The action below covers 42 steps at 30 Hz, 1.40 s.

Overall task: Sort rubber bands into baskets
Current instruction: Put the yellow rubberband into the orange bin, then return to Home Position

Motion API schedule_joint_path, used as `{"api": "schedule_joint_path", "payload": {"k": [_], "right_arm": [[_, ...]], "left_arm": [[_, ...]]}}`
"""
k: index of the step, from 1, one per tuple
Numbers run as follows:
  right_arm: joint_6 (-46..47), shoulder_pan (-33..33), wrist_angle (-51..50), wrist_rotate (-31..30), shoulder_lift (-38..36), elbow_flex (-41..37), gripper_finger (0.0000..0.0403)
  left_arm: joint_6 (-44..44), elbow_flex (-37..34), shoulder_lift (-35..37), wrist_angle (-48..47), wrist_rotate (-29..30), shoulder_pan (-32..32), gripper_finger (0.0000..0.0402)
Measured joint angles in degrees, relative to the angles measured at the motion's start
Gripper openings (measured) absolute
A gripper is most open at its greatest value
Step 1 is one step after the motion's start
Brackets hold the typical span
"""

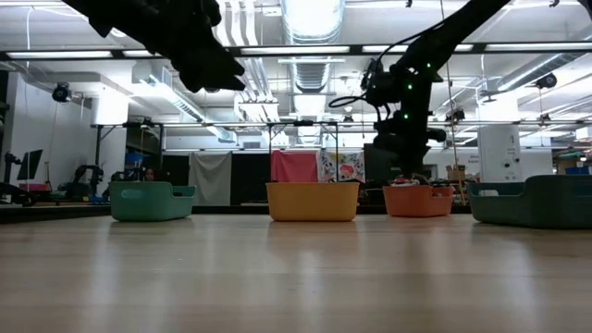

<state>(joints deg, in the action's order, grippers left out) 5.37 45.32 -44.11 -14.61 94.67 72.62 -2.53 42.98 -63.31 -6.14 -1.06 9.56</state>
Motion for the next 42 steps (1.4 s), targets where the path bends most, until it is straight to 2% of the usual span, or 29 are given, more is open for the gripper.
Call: {"api": "schedule_joint_path", "payload": {"k": [5,8,18,22,27,31,34,37,42], "right_arm": [[2.3,0.0,-2.9,1.1,-0.1,-0.6,0.0011],[2.9,0.0,-5.0,1.5,-0.2,-0.6,0.0026],[3.7,-0.1,-3.7,2.2,-0.8,-0.9,0.015],[1.4,-2.4,1.1,13.3,-4.9,-1.1,0.0178],[-6.7,-10.2,20.2,26.2,-12.0,-7.0,0.0187],[-9.9,-17.6,43.2,38.5,-19.4,-19.1,0.0184],[-9.5,-22.5,55.3,40.1,-24.6,-27.6,0.0182],[-10.4,-25.2,59.6,40.1,-29.3,-33.5,0.0183],[-10.4,-25.1,59.8,39.9,-37.1,-40.5,0.0179]], "left_arm": [[-1.0,0.0,0.0,-1.8,1.6,0.0,0.0223],[-1.2,0.0,0.0,-1.9,2.1,0.0,0.0223],[-1.2,0.0,0.0,-1.7,2.1,0.0,0.0223],[-4.1,0.0,-0.2,-2.2,2.1,-0.1,0.0223],[-2.4,-1.1,0.5,-4.7,3.0,-1.0,0.0223],[-1.8,-7.4,8.5,2.6,7.4,-3.4,0.0223],[0.0,-13.5,17.4,8.8,5.6,-4.7,0.0223],[0.5,-18.0,26.9,11.2,3.2,-5.0,0.0223],[1.9,-22.5,43.1,8.2,3.7,-4.7,0.0223]]}}
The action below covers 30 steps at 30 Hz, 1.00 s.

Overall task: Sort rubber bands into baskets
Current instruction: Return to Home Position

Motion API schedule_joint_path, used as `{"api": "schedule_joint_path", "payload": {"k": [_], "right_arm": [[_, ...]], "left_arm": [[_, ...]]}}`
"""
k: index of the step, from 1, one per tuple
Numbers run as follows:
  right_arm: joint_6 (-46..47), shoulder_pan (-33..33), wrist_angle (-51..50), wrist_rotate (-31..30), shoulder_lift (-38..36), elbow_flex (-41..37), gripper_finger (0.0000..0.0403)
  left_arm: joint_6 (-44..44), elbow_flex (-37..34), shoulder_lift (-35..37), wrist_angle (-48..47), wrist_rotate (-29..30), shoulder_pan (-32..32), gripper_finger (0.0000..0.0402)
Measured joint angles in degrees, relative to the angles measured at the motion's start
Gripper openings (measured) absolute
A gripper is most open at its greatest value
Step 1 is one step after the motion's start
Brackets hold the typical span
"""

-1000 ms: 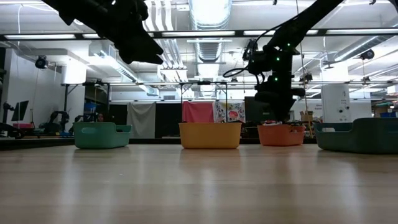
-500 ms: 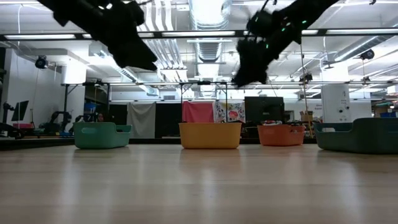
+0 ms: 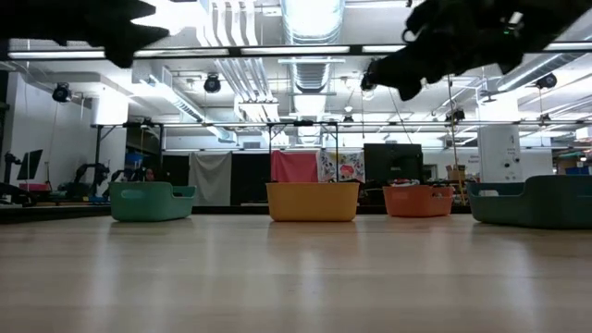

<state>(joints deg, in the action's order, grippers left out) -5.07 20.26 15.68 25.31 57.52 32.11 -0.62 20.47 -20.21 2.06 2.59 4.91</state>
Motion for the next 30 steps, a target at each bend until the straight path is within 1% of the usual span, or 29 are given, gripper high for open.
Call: {"api": "schedule_joint_path", "payload": {"k": [2,4,5,8,11,13,15,19,22,25,28,30], "right_arm": [[0.0,0.4,0.1,0.1,-3.4,-2.2,0.0176],[-0.1,0.5,0.1,0.1,-6.5,-3.9,0.0171],[-0.3,0.5,0.0,0.1,-8.1,-4.7,0.0169],[-0.9,0.5,0.1,0.4,-12.6,-6.7,0.0162],[-1.6,0.7,-0.1,0.7,-16.6,-9.1,0.0153],[-1.6,0.8,0.0,0.7,-18.9,-10.7,0.0147],[-1.6,1.1,-0.5,0.8,-22.3,-13.0,0.0141],[-0.4,1.6,-0.4,0.7,-29.1,-17.7,0.0129],[1.4,1.9,0.0,0.7,-34.3,-21.2,0.0119],[3.7,1.9,0.0,1.2,-40.0,-24.3,0.0106],[4.8,1.9,-0.2,2.3,-46.0,-27.1,0.0089],[5.1,1.9,0.2,2.2,-50.2,-29.0,0.0078]], "left_arm": [[1.3,-0.9,5.8,-2.4,0.0,0.0,0.0223],[1.6,-1.8,11.2,-5.4,1.7,0.0,0.0223],[1.5,-2.2,13.6,-7.1,2.8,0.0,0.0223],[1.3,-2.7,20.1,-11.8,3.5,0.0,0.0223],[1.6,-2.5,20.0,-13.9,3.5,0.0,0.0223],[2.1,-2.4,18.8,-12.1,3.5,0.1,0.0223],[2.1,-2.8,19.7,-13.0,3.5,0.1,0.0223],[3.6,-5.3,20.2,-10.9,2.9,0.1,0.0223],[4.2,-9.6,20.2,-6.8,2.7,0.1,0.0223],[3.6,-14.6,20.2,-0.8,2.0,0.1,0.0223],[3.2,-19.8,20.2,5.1,-1.9,0.1,0.0223],[3.1,-19.7,19.7,3.1,-4.1,0.1,0.0223]]}}
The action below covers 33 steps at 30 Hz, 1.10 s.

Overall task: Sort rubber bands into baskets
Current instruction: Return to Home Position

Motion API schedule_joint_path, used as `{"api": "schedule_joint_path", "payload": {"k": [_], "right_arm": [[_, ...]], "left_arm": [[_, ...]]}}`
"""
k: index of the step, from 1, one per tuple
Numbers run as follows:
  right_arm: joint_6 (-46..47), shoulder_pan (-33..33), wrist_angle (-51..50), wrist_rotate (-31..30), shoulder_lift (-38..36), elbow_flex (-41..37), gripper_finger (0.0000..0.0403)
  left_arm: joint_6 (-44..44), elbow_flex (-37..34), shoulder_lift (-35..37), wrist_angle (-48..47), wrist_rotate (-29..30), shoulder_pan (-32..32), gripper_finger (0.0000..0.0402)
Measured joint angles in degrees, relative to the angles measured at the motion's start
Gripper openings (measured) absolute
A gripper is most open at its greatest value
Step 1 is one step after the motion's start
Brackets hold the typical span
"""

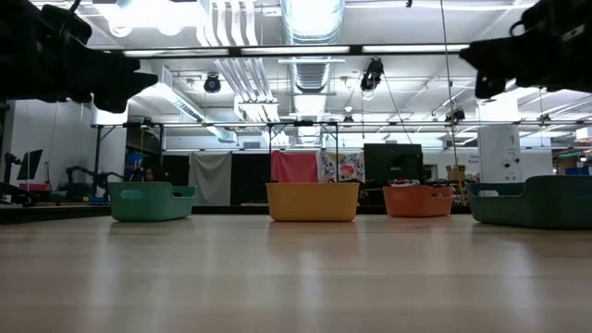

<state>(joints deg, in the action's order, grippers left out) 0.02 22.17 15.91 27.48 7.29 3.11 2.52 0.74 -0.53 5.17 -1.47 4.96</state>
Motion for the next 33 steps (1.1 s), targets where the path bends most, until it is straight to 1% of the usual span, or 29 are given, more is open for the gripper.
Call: {"api": "schedule_joint_path", "payload": {"k": [3,4,6,7,10,12,15,18,23,33], "right_arm": [[-0.3,0.0,-0.3,0.0,-6.8,-2.4,0.0062],[-1.3,0.0,-0.1,-0.2,-7.3,-2.4,0.0058],[-1.6,0.0,0.4,0.7,-7.2,-2.4,0.0051],[-1.8,0.0,3.1,0.9,-6.6,-2.4,0.0049],[-3.4,0.0,3.6,1.0,-6.7,-2.4,0.0044],[-3.6,0.0,2.5,1.0,-6.7,-2.4,0.0044],[-0.6,0.0,0.5,1.0,-6.4,-2.4,0.0045],[1.8,0.0,-3.7,1.0,-5.8,-2.4,0.0043],[1.9,0.0,-7.1,1.0,-4.8,-2.4,0.0043],[1.9,0.0,-8.4,1.0,-4.0,-2.4,0.0043]], "left_arm": [[0.7,-0.1,-0.3,-0.4,-0.6,0.0,0.0223],[1.1,-0.1,-0.2,-0.4,-0.6,0.0,0.0223],[1.4,-0.1,-0.3,-0.4,-0.5,0.0,0.0223],[1.4,-0.1,-0.2,-0.3,-0.2,0.0,0.0223],[1.5,-0.1,-0.1,-0.3,0.8,0.0,0.0223],[1.4,-0.1,-0.6,-0.3,0.8,0.0,0.0223],[1.4,0.2,-1.2,-0.6,0.8,0.0,0.0223],[1.5,0.6,-1.7,-0.6,0.8,0.0,0.0223],[1.4,1.2,-2.5,-0.5,0.9,0.0,0.0223],[1.4,1.3,-2.8,-0.5,0.9,0.0,0.0223]]}}
